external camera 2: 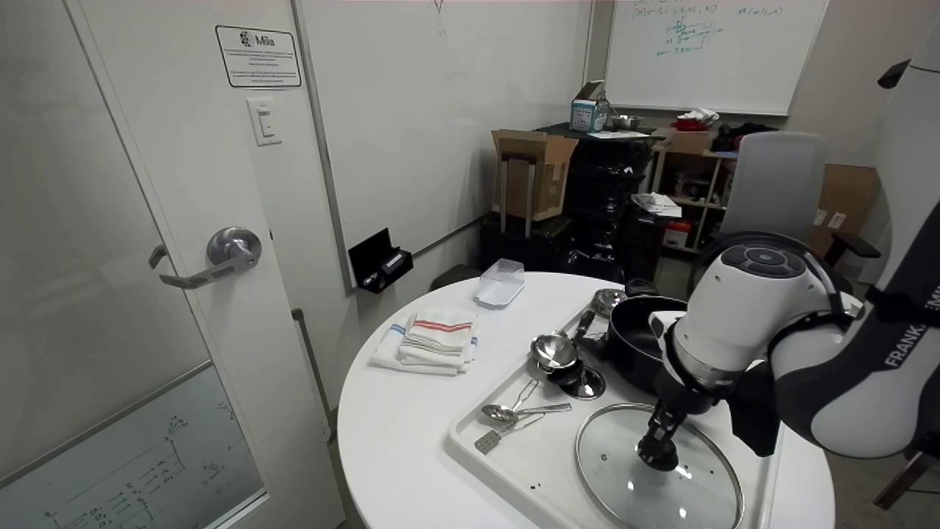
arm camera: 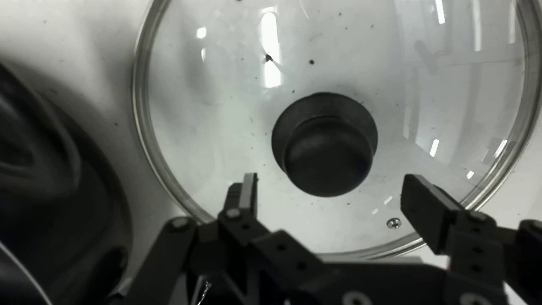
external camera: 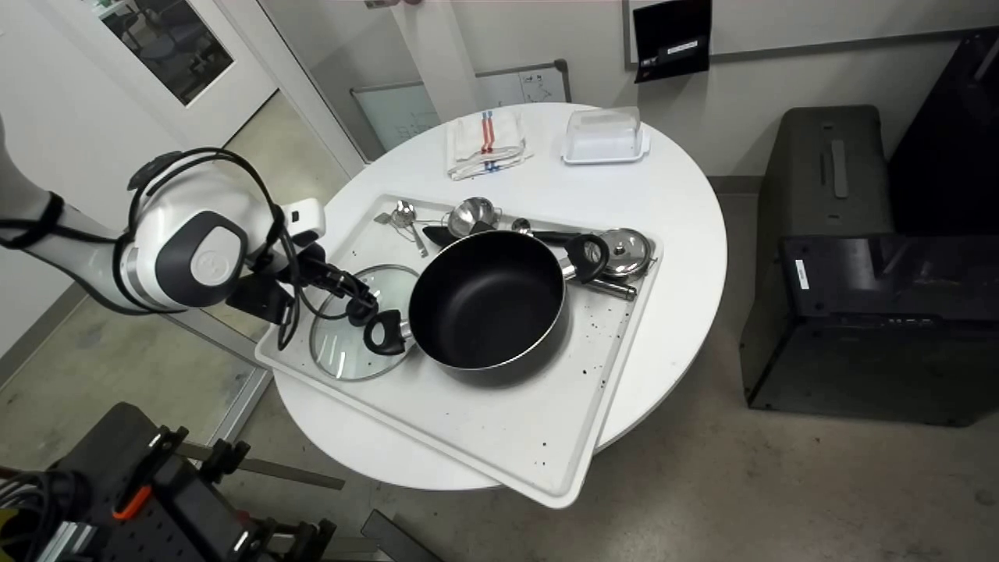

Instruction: Remove the lid from the pot

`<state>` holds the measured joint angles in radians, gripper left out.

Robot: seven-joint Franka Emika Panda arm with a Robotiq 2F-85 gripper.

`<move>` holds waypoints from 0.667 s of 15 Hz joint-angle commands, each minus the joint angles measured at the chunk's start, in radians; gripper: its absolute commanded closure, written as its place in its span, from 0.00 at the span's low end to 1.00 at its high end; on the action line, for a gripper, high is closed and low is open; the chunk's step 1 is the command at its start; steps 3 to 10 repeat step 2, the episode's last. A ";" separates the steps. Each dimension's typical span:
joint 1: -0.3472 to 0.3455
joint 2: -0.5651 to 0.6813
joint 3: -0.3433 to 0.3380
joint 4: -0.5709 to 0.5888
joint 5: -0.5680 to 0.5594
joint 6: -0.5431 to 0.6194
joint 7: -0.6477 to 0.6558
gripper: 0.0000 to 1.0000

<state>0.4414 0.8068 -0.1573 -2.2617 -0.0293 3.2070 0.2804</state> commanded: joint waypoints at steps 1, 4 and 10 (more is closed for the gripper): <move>0.006 -0.047 0.005 -0.041 0.043 0.015 -0.046 0.00; 0.014 -0.062 0.000 -0.055 0.047 0.012 -0.044 0.00; 0.014 -0.062 0.000 -0.055 0.047 0.012 -0.044 0.00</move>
